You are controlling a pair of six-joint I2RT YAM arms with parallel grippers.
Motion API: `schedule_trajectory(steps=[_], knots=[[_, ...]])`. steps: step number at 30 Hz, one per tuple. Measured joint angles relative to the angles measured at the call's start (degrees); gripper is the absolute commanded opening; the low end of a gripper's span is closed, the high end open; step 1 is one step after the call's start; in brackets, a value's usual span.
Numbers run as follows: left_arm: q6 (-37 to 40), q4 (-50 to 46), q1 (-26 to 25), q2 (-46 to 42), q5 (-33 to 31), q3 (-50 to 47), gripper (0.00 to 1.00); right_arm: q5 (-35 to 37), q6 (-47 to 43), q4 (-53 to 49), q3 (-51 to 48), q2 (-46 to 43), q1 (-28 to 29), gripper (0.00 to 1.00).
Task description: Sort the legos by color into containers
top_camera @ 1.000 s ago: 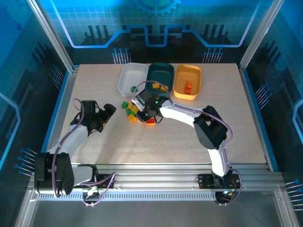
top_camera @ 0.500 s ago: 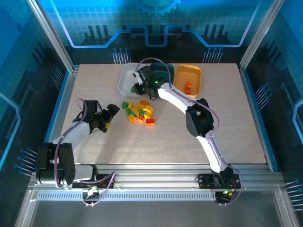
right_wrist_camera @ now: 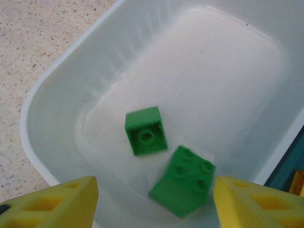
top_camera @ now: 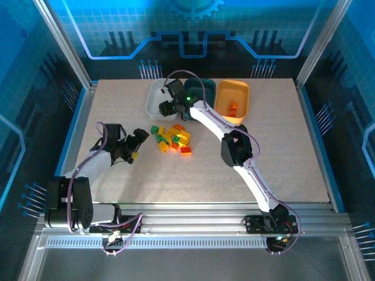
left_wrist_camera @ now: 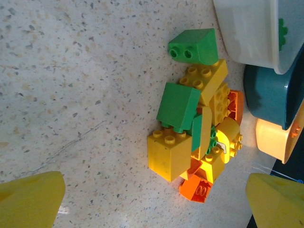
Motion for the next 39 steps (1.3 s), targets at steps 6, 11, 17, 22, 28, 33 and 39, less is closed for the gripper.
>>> schedule_trajectory(steps=[6, 11, 17, 22, 28, 33, 39], knots=[[0.42, -0.33, -3.1, 1.92, -1.22, 3.82, 0.99, 0.15, 0.37, 2.34, -13.22, -11.41, 0.17, 0.67], [1.03, -0.68, -8.92, 3.8, -4.79, 6.27, 0.98, 0.68, 2.75, 12.33, -44.96, -37.73, 0.37, 0.69], [2.78, -2.01, -11.82, 3.8, -9.79, 7.85, 0.99, 4.09, 6.16, 23.02, -78.82, -63.28, 0.42, 0.77], [4.57, -3.78, -11.82, 4.59, -13.35, 9.09, 0.96, 6.88, 7.78, 25.57, -94.25, -70.38, -0.87, 0.88], [6.25, -6.1, -11.82, 6.12, -16.41, 9.97, 0.92, 7.67, 7.67, 26.69, -96.35, -69.26, -4.13, 0.8], [8.57, -8.55, -11.82, 8.55, -17.9, 11.45, 0.77, 7.45, 9.49, 26.29, -93.61, -64.92, -5.07, 0.79], [11.96, -11.98, -11.89, 15.3, -18.75, 15.5, 0.63, 7.5, 11.52, 26.38, -93.85, -64.94, -6.49, 0.78]])
